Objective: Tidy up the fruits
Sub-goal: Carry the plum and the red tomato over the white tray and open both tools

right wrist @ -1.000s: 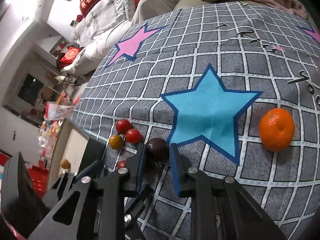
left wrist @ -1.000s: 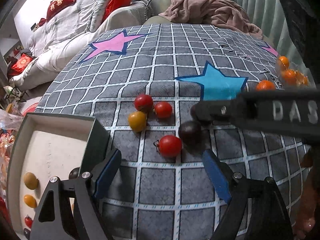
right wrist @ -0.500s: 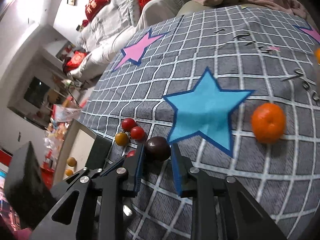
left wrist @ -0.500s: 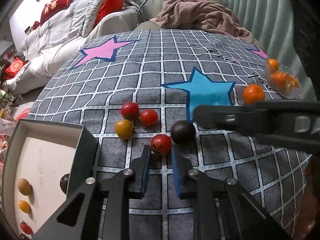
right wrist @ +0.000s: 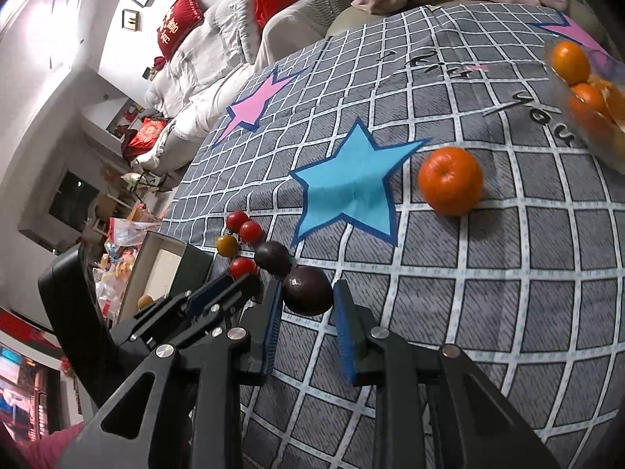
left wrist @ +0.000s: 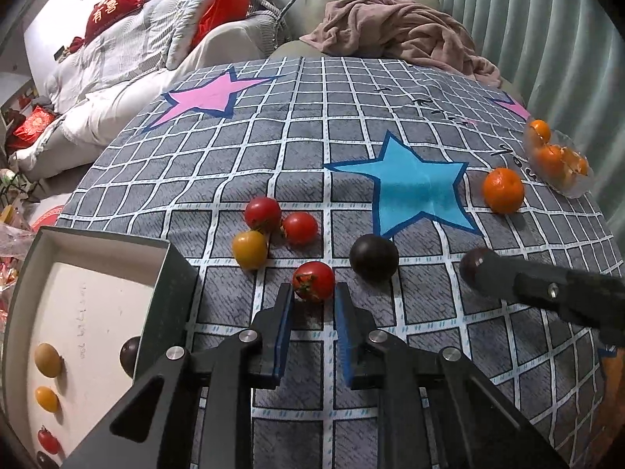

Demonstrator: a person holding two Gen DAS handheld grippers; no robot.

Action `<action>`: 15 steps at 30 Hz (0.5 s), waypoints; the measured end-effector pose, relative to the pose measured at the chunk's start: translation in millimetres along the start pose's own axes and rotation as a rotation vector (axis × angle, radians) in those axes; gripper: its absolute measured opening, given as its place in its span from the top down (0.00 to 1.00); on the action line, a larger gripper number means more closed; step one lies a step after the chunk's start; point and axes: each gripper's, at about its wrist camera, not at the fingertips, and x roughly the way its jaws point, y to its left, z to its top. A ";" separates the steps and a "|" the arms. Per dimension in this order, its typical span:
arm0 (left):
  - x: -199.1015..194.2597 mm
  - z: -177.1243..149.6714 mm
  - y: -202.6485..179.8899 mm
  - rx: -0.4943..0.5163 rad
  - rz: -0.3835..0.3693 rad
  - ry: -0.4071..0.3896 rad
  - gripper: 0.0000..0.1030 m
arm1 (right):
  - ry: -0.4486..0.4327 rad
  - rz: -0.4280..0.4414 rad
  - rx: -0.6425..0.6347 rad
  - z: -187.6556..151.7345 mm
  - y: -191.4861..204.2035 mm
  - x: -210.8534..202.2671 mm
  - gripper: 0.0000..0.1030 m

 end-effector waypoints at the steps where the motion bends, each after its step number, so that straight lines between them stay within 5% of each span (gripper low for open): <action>1: 0.2 0.4 0.5 -0.001 -0.002 0.000 0.79 | -0.001 0.001 0.000 -1.3 -0.3 -0.6 0.72; 15: -57.6 -4.8 17.5 -0.041 -0.053 -0.097 0.79 | -0.009 0.017 -0.047 -10.8 25.8 -16.6 0.72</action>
